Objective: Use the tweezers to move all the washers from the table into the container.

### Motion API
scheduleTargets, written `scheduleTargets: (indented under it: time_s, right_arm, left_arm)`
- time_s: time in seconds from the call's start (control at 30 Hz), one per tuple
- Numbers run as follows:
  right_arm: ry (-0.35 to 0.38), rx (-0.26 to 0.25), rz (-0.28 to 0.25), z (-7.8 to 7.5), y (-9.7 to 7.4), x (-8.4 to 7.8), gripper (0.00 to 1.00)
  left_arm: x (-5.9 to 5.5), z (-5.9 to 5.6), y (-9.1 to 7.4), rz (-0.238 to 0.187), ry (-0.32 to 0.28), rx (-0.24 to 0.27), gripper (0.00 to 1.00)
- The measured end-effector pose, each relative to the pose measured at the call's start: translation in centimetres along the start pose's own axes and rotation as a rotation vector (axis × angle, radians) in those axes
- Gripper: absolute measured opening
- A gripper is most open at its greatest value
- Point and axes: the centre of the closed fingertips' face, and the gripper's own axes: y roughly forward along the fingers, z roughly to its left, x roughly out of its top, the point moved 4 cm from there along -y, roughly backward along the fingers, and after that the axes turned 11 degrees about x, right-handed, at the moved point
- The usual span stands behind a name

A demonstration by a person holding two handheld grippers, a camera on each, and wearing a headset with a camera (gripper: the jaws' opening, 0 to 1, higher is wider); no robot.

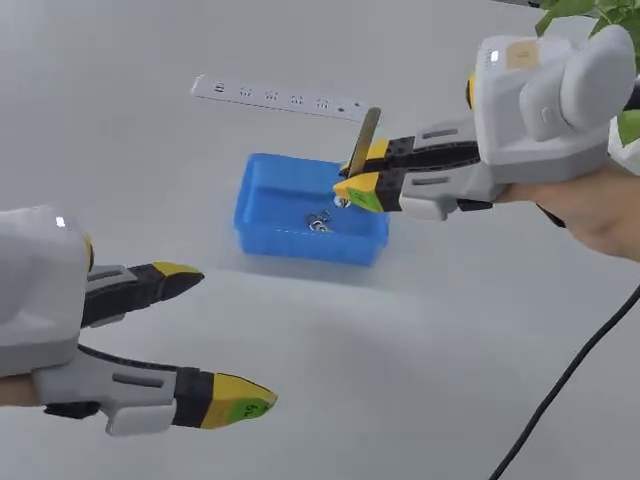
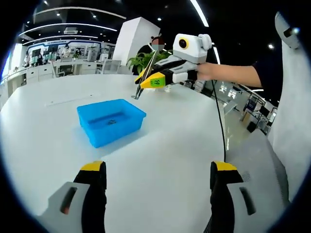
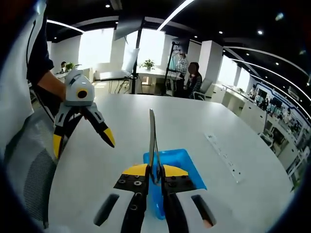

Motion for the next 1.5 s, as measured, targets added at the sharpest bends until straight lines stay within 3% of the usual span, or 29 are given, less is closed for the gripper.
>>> scheduleTargets:
  time_s: [0.17,0.43,0.97,1.37,1.5]
  right_arm:
    - [0.033,-0.039,0.011,-2.9,1.3,-1.7,0.10]
    - [0.071,-0.047,0.058,-4.7,3.8,-4.6,0.10]
    - [0.158,-0.039,0.058,-5.1,6.5,-7.4,0.10]
    - [0.152,-0.034,0.075,-4.8,6.6,-7.3,0.11]
    - [0.161,-0.034,0.059,-4.8,6.6,-7.1,0.11]
  left_arm:
    - [-0.6,0.2,0.2,0.016,0.007,0.013,0.96]
    - [-0.6,0.8,0.2,0.023,0.003,0.043,0.99]
    - [-1.0,1.6,-0.1,0.056,-0.018,0.061,0.99]
    - [-0.8,1.4,-0.2,0.056,-0.003,0.056,0.99]
    - [-0.8,1.5,-0.4,0.058,-0.002,0.058,0.99]
